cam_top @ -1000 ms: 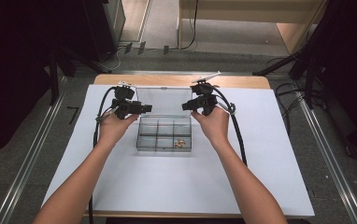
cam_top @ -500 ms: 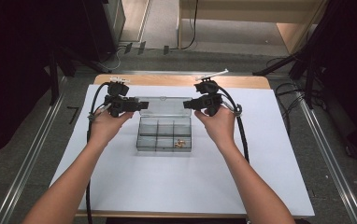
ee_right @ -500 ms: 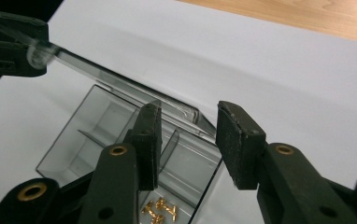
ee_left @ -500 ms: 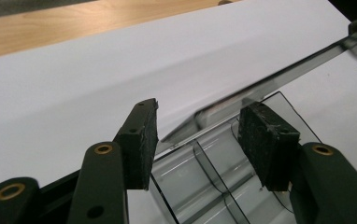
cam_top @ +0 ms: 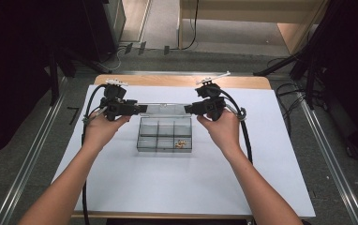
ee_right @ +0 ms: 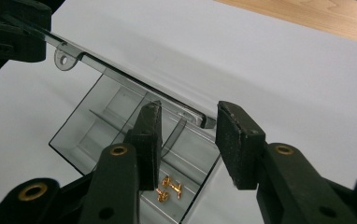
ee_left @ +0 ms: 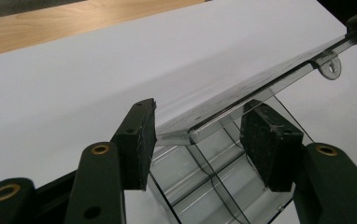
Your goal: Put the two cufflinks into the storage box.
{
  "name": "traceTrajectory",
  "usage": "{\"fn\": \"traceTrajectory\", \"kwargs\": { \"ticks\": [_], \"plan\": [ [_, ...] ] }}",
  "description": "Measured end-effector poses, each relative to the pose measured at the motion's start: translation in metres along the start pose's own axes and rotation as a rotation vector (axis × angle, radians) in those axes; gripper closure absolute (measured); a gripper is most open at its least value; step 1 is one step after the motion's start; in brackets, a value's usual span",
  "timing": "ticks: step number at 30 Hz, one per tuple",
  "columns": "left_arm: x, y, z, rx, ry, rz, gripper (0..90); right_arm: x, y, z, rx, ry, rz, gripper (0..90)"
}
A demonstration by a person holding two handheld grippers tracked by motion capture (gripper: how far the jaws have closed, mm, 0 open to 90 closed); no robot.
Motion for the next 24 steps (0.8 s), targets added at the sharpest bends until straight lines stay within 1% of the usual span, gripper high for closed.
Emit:
{"fn": "traceTrajectory", "kwargs": {
  "ticks": [3, 7, 13, 18, 19, 20, 24],
  "plan": [
    [-0.001, -0.006, 0.002, -0.003, -0.009, 0.003, 46.4, 0.000, -0.007, -0.002, -0.009, -0.002, 0.004, 62.3],
    [0.000, -0.013, 0.006, 0.007, -0.002, 0.000, 45.7, 0.002, -0.018, -0.003, -0.011, 0.000, 0.002, 62.3],
    [0.001, -0.029, 0.010, 0.035, 0.001, -0.001, 43.8, 0.004, -0.032, -0.005, -0.007, 0.011, 0.001, 62.3],
    [0.001, -0.041, 0.012, 0.018, -0.004, -0.005, 43.1, 0.007, -0.044, -0.007, -0.005, 0.009, -0.009, 62.5],
    [0.001, -0.043, 0.012, 0.016, -0.008, -0.006, 43.0, 0.007, -0.046, -0.007, -0.007, 0.011, -0.011, 62.5],
    [0.001, -0.045, 0.013, 0.007, -0.012, -0.004, 43.0, 0.007, -0.048, -0.008, 0.001, 0.013, -0.012, 62.5],
    [0.002, -0.052, 0.013, -0.009, -0.023, -0.006, 42.8, 0.008, -0.055, -0.008, -0.003, 0.016, -0.015, 62.6]
  ]
}}
Point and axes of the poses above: each handheld gripper's, and its own axes: x roughly forward along the jaws, y roughly out of its top, z roughly to its right, the point moved 8 cm from there along x, roughly forward along the jaws, and after that the axes turned 1 degree about y, right-handed, at the moved point
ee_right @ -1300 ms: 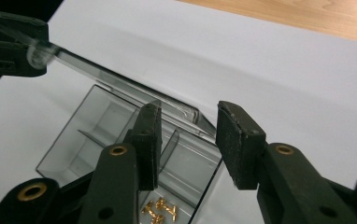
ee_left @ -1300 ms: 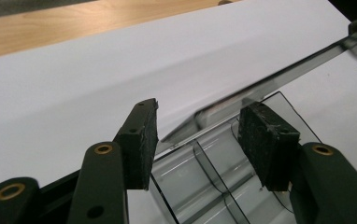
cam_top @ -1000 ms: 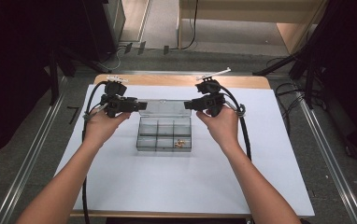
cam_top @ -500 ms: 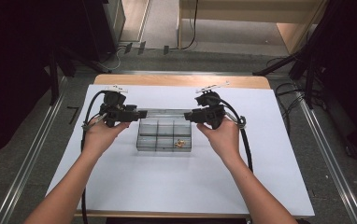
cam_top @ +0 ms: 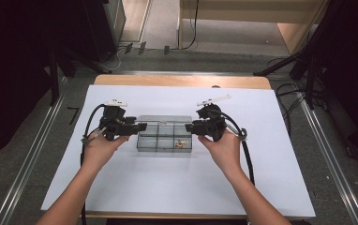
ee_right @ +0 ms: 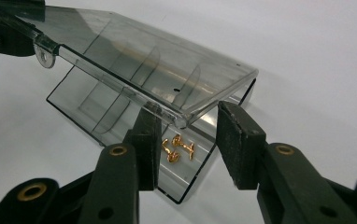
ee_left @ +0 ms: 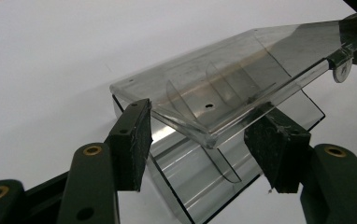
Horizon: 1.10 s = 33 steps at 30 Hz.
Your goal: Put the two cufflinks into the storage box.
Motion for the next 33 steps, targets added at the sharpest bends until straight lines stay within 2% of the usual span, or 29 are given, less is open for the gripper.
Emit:
{"fn": "traceTrajectory", "kwargs": {
  "ticks": [13, 17, 22, 29, 33],
  "plan": [
    [0.002, -0.013, 0.002, -0.003, 0.001, -0.009, 42.9, 0.004, -0.014, -0.002, -0.009, 0.002, -0.001, 62.7],
    [0.003, -0.017, 0.001, 0.022, 0.000, -0.012, 42.6, 0.005, -0.017, -0.002, -0.016, 0.000, -0.003, 62.4],
    [0.002, -0.022, 0.001, 0.022, -0.009, -0.012, 41.7, 0.005, -0.021, -0.001, -0.017, 0.007, -0.006, 62.1],
    [0.003, -0.029, -0.001, 0.045, -0.016, -0.010, 40.7, 0.008, -0.028, -0.004, -0.030, 0.016, -0.011, 61.3],
    [0.004, -0.033, 0.000, 0.040, -0.028, -0.022, 40.8, 0.010, -0.031, -0.005, -0.036, 0.016, -0.012, 61.3]
  ]
}}
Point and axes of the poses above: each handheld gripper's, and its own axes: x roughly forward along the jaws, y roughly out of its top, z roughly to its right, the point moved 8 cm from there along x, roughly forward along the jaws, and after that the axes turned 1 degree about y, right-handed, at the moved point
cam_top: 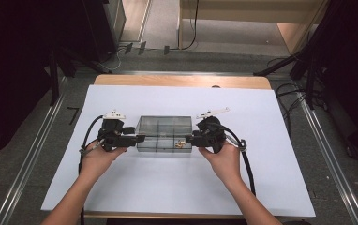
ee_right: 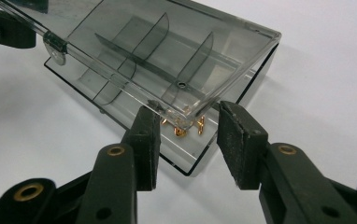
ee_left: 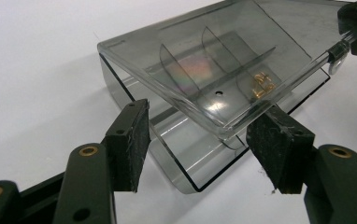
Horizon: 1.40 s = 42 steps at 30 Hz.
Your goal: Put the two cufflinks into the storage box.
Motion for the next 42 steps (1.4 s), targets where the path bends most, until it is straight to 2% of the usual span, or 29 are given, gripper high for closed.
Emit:
{"fn": "traceTrajectory", "kwargs": {
  "ticks": [5, 21, 27, 34, 42],
  "plan": [
    [0.002, -0.004, 0.001, 0.011, 0.005, -0.009, 40.8, 0.003, -0.004, -0.002, -0.019, -0.002, -0.003, 61.1],
    [0.011, -0.016, 0.000, 0.035, 0.003, -0.019, 40.8, 0.011, -0.014, -0.001, -0.026, 0.012, -0.026, 59.5],
    [0.012, -0.021, -0.001, 0.035, -0.005, -0.025, 41.1, 0.017, -0.018, -0.001, -0.030, 0.009, -0.043, 59.5],
    [0.015, -0.023, -0.001, 0.058, 0.012, -0.034, 41.0, 0.021, -0.021, 0.000, -0.032, 0.003, -0.050, 59.2],
    [0.018, -0.026, 0.000, 0.060, 0.011, -0.041, 41.0, 0.022, -0.022, 0.001, -0.032, -0.012, -0.056, 58.8]
  ]
}}
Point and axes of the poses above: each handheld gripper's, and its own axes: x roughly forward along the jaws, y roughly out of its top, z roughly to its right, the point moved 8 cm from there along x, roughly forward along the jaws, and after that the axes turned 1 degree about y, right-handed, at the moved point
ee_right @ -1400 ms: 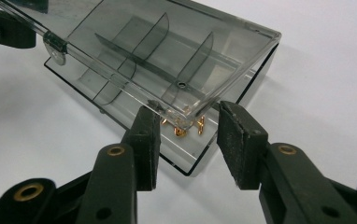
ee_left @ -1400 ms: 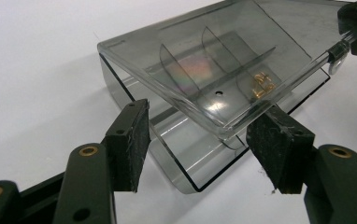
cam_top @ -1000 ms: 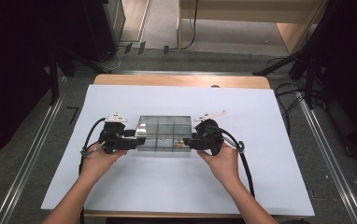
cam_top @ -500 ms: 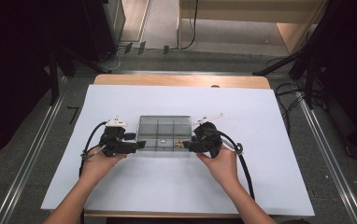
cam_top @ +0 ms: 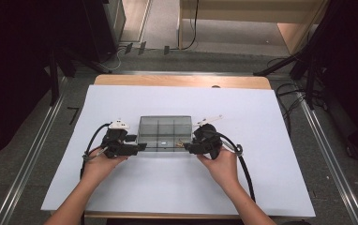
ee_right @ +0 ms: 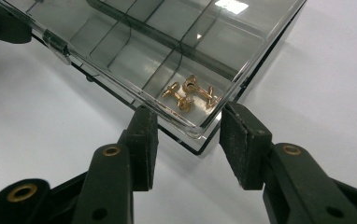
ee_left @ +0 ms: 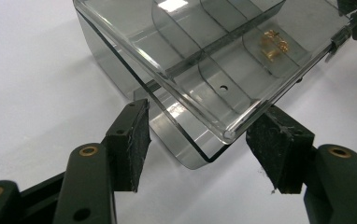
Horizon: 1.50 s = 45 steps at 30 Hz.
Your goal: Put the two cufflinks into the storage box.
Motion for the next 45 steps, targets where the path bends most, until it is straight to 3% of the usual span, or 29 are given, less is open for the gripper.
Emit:
{"fn": "traceTrajectory", "kwargs": {
  "ticks": [24, 45],
  "plan": [
    [0.005, -0.005, 0.003, 0.022, -0.010, -0.012, 40.4, 0.003, -0.007, 0.002, -0.009, -0.027, -0.011, 59.6],
    [0.008, -0.009, 0.003, 0.026, -0.023, -0.034, 38.4, 0.005, -0.012, 0.001, 0.012, -0.014, -0.023, 58.9]
  ]
}}
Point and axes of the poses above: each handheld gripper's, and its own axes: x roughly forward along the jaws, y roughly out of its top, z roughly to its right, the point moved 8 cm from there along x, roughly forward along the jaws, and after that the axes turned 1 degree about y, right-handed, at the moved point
